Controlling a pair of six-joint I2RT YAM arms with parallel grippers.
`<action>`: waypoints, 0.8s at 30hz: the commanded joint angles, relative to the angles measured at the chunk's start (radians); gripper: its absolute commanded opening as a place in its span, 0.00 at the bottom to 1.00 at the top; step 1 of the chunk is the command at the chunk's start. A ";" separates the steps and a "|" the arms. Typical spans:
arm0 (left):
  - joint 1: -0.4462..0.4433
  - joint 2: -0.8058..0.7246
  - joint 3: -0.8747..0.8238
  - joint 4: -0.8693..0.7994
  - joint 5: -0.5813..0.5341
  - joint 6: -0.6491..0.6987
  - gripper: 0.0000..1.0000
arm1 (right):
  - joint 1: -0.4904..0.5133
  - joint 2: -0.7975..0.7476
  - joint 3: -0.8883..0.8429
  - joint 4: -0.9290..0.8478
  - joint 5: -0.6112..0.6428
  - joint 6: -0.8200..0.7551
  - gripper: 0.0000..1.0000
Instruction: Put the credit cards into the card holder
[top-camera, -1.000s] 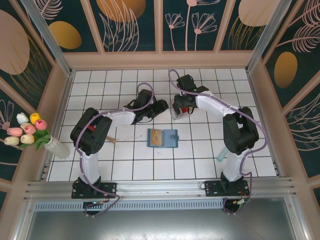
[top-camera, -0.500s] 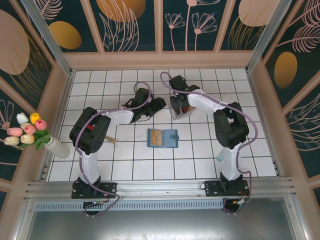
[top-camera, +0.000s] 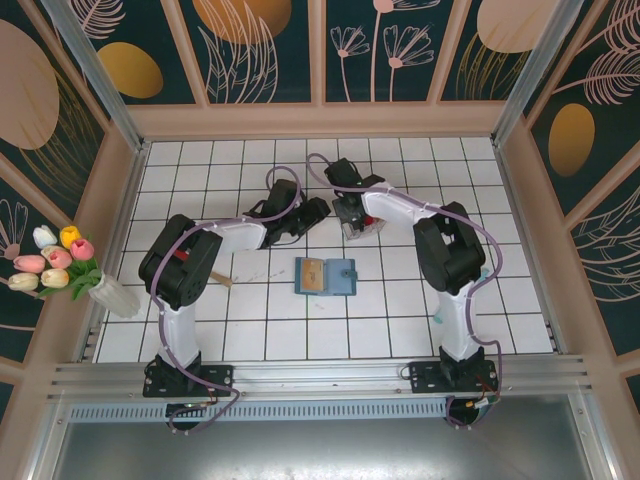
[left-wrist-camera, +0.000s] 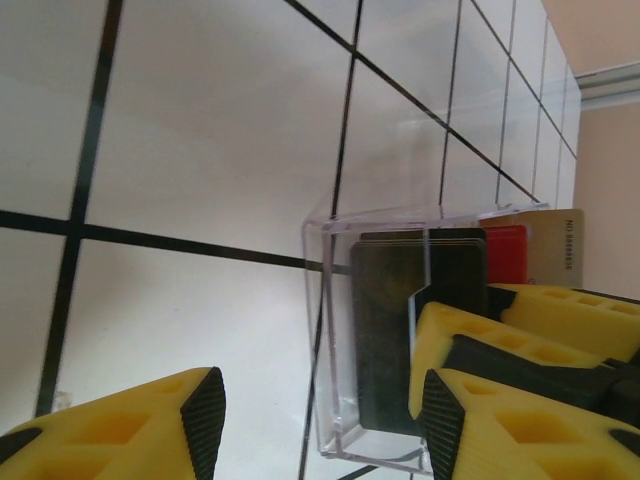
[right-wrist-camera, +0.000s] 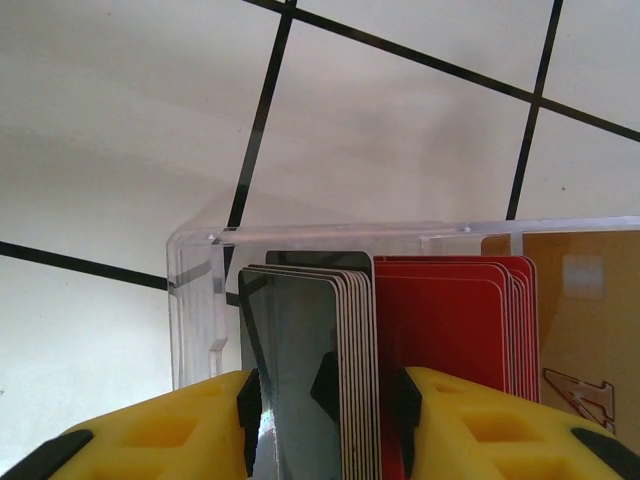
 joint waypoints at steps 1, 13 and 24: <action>0.009 -0.031 -0.023 0.038 -0.024 -0.017 0.57 | 0.007 0.036 0.015 -0.059 0.086 0.002 0.43; 0.009 -0.032 -0.025 0.044 -0.017 -0.017 0.58 | 0.046 0.045 0.035 -0.083 0.238 -0.001 0.42; 0.010 -0.035 -0.030 0.043 -0.018 -0.015 0.58 | 0.060 0.016 0.029 -0.082 0.300 -0.002 0.36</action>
